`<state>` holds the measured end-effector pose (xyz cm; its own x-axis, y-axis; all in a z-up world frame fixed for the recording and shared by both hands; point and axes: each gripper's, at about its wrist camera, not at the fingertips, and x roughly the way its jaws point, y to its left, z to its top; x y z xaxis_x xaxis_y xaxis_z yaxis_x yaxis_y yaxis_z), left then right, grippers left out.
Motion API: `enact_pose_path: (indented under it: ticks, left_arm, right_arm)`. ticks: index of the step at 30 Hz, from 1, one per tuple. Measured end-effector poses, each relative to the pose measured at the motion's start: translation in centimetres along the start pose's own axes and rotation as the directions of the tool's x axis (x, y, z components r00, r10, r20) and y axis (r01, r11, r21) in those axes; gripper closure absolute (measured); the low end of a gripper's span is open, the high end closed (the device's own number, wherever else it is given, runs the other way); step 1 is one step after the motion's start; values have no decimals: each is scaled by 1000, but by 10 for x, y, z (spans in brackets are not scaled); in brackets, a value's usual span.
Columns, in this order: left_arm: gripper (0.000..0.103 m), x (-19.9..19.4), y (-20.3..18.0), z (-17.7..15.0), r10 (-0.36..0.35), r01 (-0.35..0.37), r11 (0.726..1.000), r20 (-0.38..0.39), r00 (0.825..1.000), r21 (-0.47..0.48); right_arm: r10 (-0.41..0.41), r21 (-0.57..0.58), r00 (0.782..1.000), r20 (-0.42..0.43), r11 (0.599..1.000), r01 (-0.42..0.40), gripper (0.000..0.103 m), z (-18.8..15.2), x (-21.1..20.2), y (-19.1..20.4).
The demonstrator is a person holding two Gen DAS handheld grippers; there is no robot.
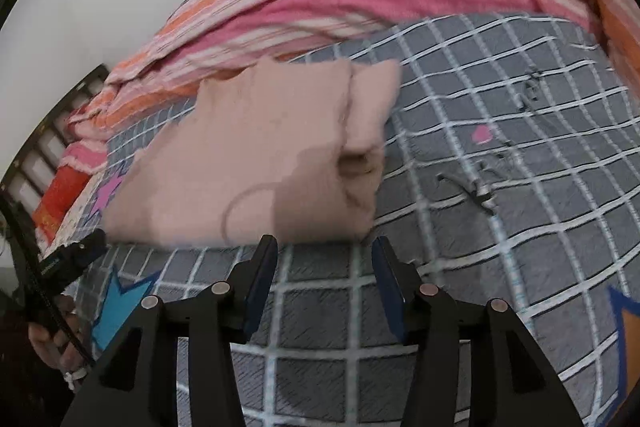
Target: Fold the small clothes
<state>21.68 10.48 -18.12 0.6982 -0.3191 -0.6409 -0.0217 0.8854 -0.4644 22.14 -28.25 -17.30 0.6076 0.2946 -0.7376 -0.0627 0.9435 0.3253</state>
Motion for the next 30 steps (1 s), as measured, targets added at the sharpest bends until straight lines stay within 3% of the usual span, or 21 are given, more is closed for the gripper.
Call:
enact_pose_path:
  ticks: [6,13,18,20,21,23,30]
  left_arm:
    - [42,17,2,5,-119,115,990,-45,992,-81]
    - [45,43,-2,26,-137,130,983,-47,989,-132]
    - [58,50,-1,32,-94,88,986,-33,995,-144]
    - [71,50,1,33,-87,82,986,-28,996,-149]
    - [74,50,1,32,-86,81,985,-27,996,-155]
    - [89,49,4,31,-100,95,981,-23,995,-168]
    - [94,26,4,24,-87,93,985,49,995,-147]
  right_arm:
    - [7,-2,999,-36,1000,-7,54,-4,13,9]
    - [55,117,998,-42,992,-50,54,15,35,-1]
    - [93,203,995,-34,976,-84,54,30,47,-11]
    - [91,221,996,-16,972,-85,55,34,50,-12]
    - [82,223,997,-10,972,-78,59,35,51,-12]
    - [76,219,997,-3,973,-74,92,34,54,-12]
    - [93,191,994,61,976,-103,94,28,34,-9]
